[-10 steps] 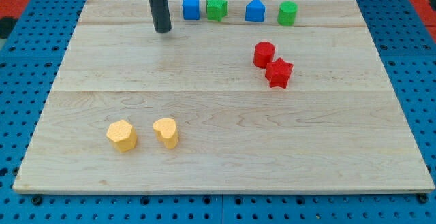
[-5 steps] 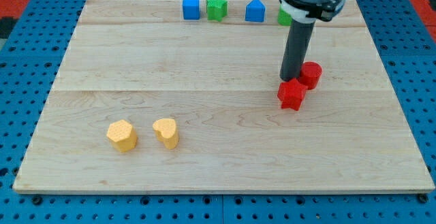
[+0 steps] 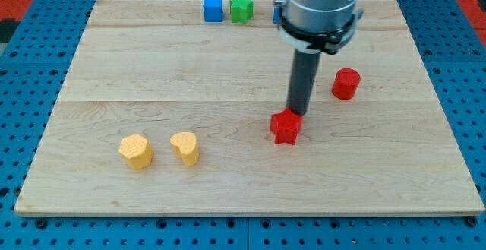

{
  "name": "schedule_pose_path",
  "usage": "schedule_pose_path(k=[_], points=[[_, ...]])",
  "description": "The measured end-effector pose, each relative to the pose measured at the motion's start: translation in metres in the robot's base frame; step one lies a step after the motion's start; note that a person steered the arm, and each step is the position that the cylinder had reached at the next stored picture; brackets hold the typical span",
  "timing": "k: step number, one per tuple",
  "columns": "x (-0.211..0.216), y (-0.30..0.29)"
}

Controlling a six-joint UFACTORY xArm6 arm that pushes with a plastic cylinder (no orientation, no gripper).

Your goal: Move red star right side of yellow heart

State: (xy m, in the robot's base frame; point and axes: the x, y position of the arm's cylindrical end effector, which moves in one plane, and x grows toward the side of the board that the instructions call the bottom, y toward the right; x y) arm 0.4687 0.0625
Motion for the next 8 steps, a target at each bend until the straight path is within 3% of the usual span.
schedule_pose_path(k=[1, 3, 5, 8], points=[[0.034, -0.013], [0.069, 0.028], [0.065, -0.026], [0.074, -0.036]])
